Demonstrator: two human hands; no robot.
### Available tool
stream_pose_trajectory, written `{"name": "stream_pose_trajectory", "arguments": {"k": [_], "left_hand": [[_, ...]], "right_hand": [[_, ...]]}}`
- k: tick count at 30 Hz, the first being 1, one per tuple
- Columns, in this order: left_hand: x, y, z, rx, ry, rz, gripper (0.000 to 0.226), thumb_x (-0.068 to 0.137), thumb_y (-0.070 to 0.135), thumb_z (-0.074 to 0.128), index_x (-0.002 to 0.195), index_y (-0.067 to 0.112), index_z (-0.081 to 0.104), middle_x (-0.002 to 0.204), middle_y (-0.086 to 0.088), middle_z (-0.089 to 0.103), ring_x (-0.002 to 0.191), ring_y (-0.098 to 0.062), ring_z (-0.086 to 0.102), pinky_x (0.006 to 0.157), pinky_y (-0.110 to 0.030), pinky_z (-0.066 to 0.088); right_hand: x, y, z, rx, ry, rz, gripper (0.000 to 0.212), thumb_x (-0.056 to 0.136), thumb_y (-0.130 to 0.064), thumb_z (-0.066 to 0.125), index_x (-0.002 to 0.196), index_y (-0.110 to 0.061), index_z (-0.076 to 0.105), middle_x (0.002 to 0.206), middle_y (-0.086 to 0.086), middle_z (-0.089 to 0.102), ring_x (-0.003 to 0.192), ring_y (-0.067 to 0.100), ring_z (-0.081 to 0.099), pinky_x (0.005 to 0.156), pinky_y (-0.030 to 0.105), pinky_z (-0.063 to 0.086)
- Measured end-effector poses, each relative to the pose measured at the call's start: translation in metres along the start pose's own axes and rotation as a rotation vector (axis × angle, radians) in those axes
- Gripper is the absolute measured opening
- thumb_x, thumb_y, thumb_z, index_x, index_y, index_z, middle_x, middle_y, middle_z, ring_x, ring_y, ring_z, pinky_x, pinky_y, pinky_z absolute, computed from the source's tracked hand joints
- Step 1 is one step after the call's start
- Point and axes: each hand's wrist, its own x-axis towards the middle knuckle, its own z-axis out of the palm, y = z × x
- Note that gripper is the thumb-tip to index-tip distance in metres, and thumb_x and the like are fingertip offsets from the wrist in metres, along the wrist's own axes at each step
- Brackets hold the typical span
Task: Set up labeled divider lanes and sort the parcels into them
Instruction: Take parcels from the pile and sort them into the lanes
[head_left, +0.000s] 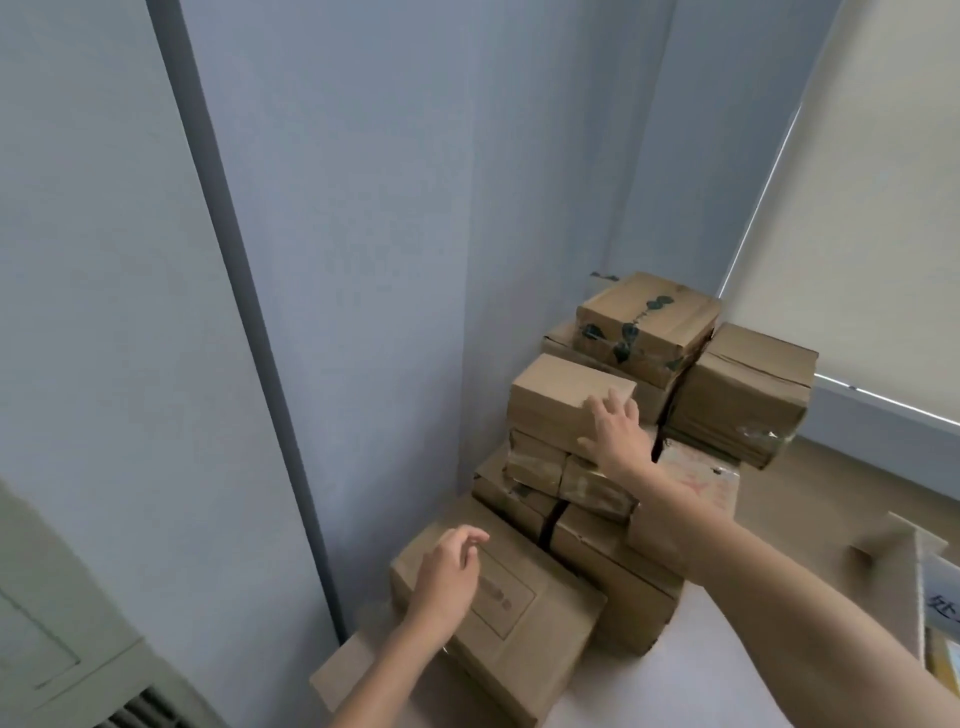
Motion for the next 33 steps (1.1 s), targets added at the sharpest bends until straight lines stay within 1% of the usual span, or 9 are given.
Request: {"name": "stream_pose_trajectory", "arguments": {"k": [3,6,11,16,18,23,26,29,33], "left_hand": [[0.022,-0.013,-0.012,0.012,-0.035,-0.001,0.024,0.098,0.018,0.043,0.111,0.029,0.060,0.108,0.023,0.053,0.101,0.006,0.048,0.067,0.001,0.032],[0.047,-0.028,-0.018,-0.047,-0.097,-0.013,0.023,0.098,0.015,0.044,0.107,0.028,0.061,0.109,0.018,0.056,0.108,-0.002,0.052,0.086,-0.010,0.038],[0.071,-0.044,-0.023,-0.096,-0.177,-0.003,0.024,0.098,0.015,0.044,0.102,0.033,0.059,0.111,0.015,0.058,0.107,-0.001,0.052,0.085,-0.011,0.037],[0.082,-0.037,-0.029,-0.192,-0.208,0.037,0.023,0.097,0.013,0.045,0.103,0.031,0.059,0.110,0.014,0.058,0.106,0.000,0.052,0.082,-0.007,0.035],[0.091,-0.027,-0.032,-0.292,-0.198,0.025,0.022,0.096,0.013,0.049,0.110,0.027,0.059,0.113,0.011,0.060,0.110,-0.005,0.054,0.087,-0.013,0.038],[0.107,0.023,-0.044,-0.596,-0.214,0.030,0.026,0.087,0.032,0.063,0.112,0.028,0.055,0.111,0.009,0.062,0.109,-0.012,0.058,0.088,-0.023,0.043],[0.101,0.054,-0.047,-0.669,-0.331,0.097,0.051,0.078,0.056,0.059,0.121,0.029,0.051,0.115,0.010,0.059,0.112,-0.012,0.055,0.097,-0.033,0.045],[0.089,0.070,-0.042,-0.707,-0.517,0.139,0.068,0.065,0.079,0.057,0.122,0.043,0.048,0.126,0.011,0.057,0.120,-0.014,0.052,0.105,-0.047,0.040],[0.068,0.086,-0.032,-0.804,-0.748,0.158,0.063,0.074,0.071,0.054,0.130,0.045,0.042,0.129,0.007,0.059,0.120,-0.020,0.055,0.099,-0.050,0.045]], "right_hand": [[0.013,-0.005,0.017,0.002,0.018,0.037,0.061,0.089,-0.019,0.062,0.140,-0.020,0.028,0.152,0.015,0.018,0.130,0.040,0.034,0.089,0.042,0.049],[0.019,-0.009,0.026,0.012,0.151,0.002,0.046,0.086,-0.003,0.059,0.126,-0.019,0.040,0.129,0.013,0.039,0.096,0.030,0.055,0.069,0.033,0.052],[0.020,-0.013,0.024,0.230,0.240,0.055,0.053,0.084,0.013,0.052,0.129,-0.014,0.050,0.123,0.003,0.044,0.091,0.019,0.059,0.078,0.030,0.054],[-0.006,-0.019,-0.008,0.724,0.331,0.343,0.048,0.085,0.006,0.058,0.129,-0.013,0.055,0.114,0.002,0.055,0.105,0.019,0.055,0.095,0.026,0.042],[-0.029,-0.015,-0.023,1.073,0.227,0.394,0.043,0.088,-0.002,0.060,0.129,-0.015,0.055,0.113,0.002,0.062,0.100,0.020,0.064,0.088,0.035,0.054],[-0.097,-0.005,-0.045,1.854,-0.140,0.501,0.039,0.087,-0.006,0.059,0.125,-0.013,0.056,0.122,0.016,0.061,0.096,0.025,0.069,0.063,0.029,0.059],[-0.128,0.003,-0.040,2.043,-0.199,0.461,0.058,0.078,-0.006,0.071,0.132,-0.010,0.050,0.131,0.019,0.056,0.106,0.030,0.065,0.070,0.033,0.059],[-0.155,0.003,-0.035,2.060,-0.187,0.489,0.038,0.097,-0.005,0.038,0.134,-0.006,0.047,0.128,0.020,0.059,0.104,0.031,0.066,0.073,0.032,0.059],[-0.187,-0.001,-0.035,2.032,-0.126,0.503,0.036,0.100,-0.004,0.030,0.131,0.001,0.047,0.123,0.021,0.061,0.093,0.027,0.070,0.072,0.030,0.059]]}}
